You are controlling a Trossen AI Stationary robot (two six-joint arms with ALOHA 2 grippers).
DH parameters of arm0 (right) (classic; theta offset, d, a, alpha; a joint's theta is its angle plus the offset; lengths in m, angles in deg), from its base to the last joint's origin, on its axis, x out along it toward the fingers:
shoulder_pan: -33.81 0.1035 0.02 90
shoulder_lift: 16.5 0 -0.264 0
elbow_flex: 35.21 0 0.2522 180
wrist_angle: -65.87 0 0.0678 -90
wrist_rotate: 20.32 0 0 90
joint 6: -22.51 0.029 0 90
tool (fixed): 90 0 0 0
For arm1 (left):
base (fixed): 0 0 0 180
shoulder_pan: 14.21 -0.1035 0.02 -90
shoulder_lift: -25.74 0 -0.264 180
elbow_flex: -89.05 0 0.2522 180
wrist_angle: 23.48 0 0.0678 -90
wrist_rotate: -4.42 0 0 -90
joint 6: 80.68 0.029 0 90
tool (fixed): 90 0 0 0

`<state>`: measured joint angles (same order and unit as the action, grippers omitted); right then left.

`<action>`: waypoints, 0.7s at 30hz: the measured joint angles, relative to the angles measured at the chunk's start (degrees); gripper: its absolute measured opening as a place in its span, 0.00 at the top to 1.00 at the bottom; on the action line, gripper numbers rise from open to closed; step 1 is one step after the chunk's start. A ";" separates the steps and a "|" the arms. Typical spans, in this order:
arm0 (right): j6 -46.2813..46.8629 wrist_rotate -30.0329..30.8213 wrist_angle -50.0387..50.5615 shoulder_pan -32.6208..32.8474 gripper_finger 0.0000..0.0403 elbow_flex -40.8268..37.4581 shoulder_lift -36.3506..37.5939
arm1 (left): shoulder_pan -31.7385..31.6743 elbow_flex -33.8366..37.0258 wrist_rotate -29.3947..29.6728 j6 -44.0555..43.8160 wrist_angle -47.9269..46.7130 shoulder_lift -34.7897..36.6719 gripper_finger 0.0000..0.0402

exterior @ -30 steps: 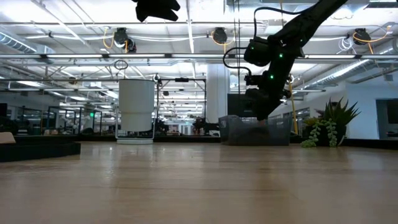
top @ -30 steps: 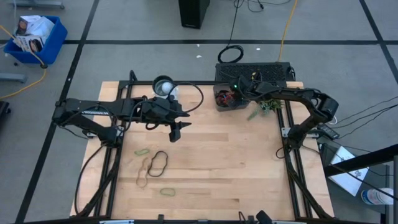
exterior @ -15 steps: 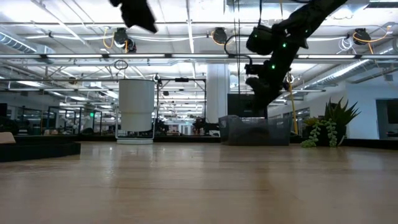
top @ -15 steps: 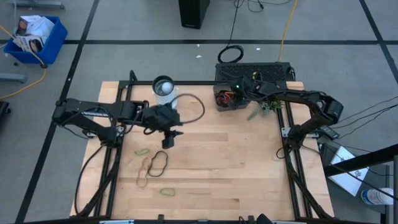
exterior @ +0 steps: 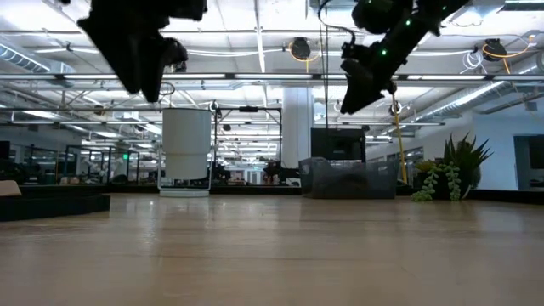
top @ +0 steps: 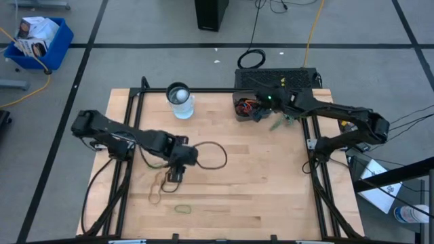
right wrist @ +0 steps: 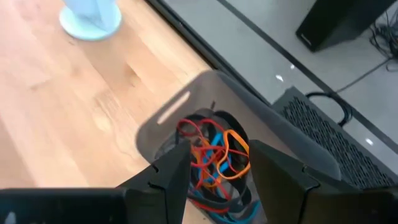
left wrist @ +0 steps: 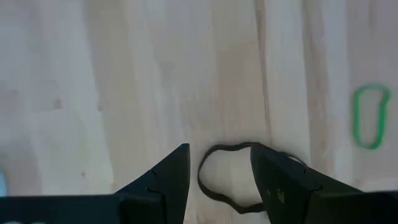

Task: Pick and place rubber bands into bin
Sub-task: Put the black rubber band into the black bin

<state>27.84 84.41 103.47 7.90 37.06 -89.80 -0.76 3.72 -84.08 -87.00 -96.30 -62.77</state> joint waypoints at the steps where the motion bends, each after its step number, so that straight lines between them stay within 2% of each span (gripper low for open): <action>1: 0.00 -0.01 0.00 0.32 0.61 0.00 0.71 | 0.35 0.00 0.00 -0.04 -0.85 -1.10 0.56; 12: 0.02 0.07 -0.02 2.55 0.61 0.00 4.70 | 1.65 2.24 0.10 2.58 -4.74 -11.26 0.56; 21: 0.04 0.09 0.02 2.77 0.61 0.00 4.86 | 0.69 10.55 0.17 2.86 2.03 -12.53 0.56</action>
<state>27.87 84.50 103.49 10.67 37.06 -84.94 -0.08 14.27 -83.91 -84.14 -94.27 -75.30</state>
